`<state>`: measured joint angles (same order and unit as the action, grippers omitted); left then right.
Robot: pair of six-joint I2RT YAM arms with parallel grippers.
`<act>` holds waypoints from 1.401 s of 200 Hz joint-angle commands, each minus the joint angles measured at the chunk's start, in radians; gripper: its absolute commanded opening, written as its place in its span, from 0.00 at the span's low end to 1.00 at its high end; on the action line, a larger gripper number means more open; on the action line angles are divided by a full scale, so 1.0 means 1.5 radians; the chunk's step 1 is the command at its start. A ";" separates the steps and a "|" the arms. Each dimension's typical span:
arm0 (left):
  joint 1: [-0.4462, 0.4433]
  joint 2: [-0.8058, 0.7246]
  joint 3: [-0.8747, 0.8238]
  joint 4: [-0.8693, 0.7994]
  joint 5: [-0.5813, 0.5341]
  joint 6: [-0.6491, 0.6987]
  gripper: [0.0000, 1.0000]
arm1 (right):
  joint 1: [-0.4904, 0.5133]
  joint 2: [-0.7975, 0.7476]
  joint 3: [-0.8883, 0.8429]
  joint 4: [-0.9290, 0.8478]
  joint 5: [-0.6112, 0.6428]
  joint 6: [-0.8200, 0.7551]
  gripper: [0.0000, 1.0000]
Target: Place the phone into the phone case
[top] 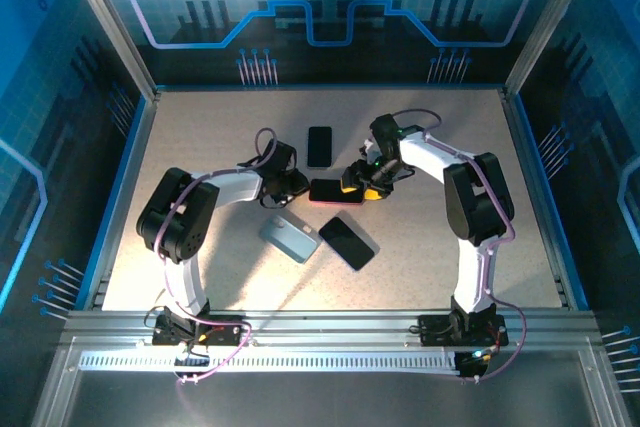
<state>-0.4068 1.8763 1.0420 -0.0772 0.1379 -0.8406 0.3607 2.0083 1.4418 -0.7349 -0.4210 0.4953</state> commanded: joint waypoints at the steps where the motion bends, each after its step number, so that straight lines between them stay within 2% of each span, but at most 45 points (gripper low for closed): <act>1: -0.013 -0.007 0.001 -0.016 0.011 -0.003 0.24 | 0.002 -0.031 -0.002 -0.018 0.005 -0.007 0.70; 57: -0.036 -0.027 0.023 -0.051 -0.010 0.010 0.24 | 0.001 -0.063 -0.016 -0.007 0.006 -0.012 0.70; 84: -0.045 -0.033 0.040 -0.073 -0.022 0.014 0.24 | -0.004 -0.073 -0.040 0.016 -0.003 -0.015 0.63; 107: -0.050 -0.043 0.046 -0.095 -0.034 0.017 0.24 | -0.012 -0.078 -0.068 0.044 -0.018 -0.014 0.49; 143: -0.052 -0.052 0.054 -0.113 -0.046 0.021 0.24 | -0.031 -0.082 -0.109 0.087 -0.043 -0.012 0.12; 161: -0.061 -0.039 0.070 -0.121 -0.049 0.021 0.24 | -0.036 -0.082 -0.123 0.095 -0.042 -0.019 0.04; 224: -0.081 0.027 0.138 -0.139 -0.051 0.019 0.24 | -0.049 -0.092 -0.153 0.105 -0.028 -0.039 0.00; 280: -0.081 0.054 0.138 -0.154 -0.049 0.025 0.24 | -0.062 -0.101 -0.158 0.106 -0.037 -0.044 0.01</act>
<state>-0.5240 1.9381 1.2339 -0.2642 0.0715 -0.8307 0.2802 1.8919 1.2098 -0.5743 -0.4564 0.4503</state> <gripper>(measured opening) 0.237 0.064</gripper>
